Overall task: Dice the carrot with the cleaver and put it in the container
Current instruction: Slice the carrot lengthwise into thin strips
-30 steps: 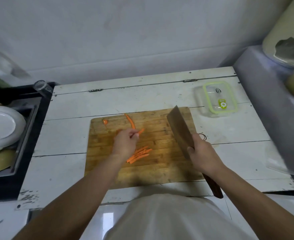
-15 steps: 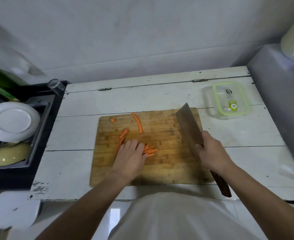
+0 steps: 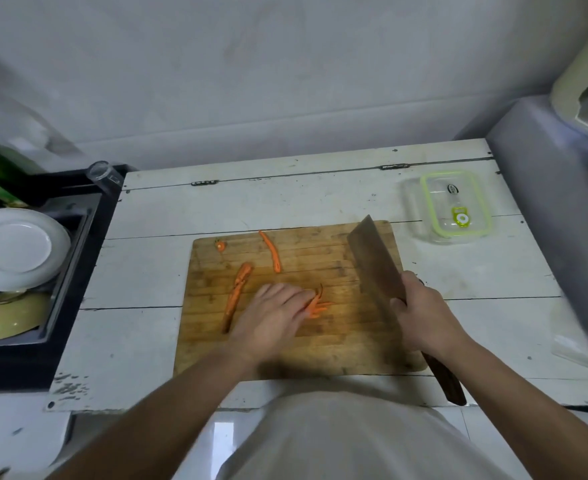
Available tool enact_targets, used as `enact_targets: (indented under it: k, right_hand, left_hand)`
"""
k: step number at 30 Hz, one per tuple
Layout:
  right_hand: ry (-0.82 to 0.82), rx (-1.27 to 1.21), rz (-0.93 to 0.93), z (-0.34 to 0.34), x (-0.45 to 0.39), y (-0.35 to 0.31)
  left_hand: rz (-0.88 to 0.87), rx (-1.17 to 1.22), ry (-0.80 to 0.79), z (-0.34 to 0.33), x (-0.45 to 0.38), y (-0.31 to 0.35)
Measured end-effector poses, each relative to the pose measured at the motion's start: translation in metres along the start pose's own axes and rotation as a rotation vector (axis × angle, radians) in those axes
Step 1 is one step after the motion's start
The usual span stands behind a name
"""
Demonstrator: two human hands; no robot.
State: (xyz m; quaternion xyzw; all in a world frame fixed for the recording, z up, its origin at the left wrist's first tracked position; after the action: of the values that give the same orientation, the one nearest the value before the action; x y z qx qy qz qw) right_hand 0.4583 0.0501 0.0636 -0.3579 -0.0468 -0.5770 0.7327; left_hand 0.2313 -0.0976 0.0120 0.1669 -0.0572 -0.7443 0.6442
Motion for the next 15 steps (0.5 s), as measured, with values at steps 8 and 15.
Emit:
enact_targets:
  k: [8, 15]
  right_hand:
    - [0.029, 0.001, 0.017, 0.003, -0.001, 0.001]
    - [0.021, 0.018, 0.01, -0.001, 0.005, 0.005]
  left_hand:
    - [-0.191, -0.455, -0.446, 0.042, -0.061, -0.109]
    - [-0.076, -0.314, -0.428, 0.032, -0.067, -0.119]
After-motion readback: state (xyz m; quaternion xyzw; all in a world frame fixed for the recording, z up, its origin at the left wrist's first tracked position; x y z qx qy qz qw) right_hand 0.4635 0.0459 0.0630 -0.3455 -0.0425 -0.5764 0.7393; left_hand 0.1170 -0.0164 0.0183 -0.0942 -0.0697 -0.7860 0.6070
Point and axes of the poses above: each hand's wrist, its own x-axis away from the middle knuckle, its own z-axis out of the back of the hand, y = z × x, the point moved 2 cm from there along -x, towards the middle knuckle, and after that the axes turned 9 degrees about -z, right-handed, at the moved point
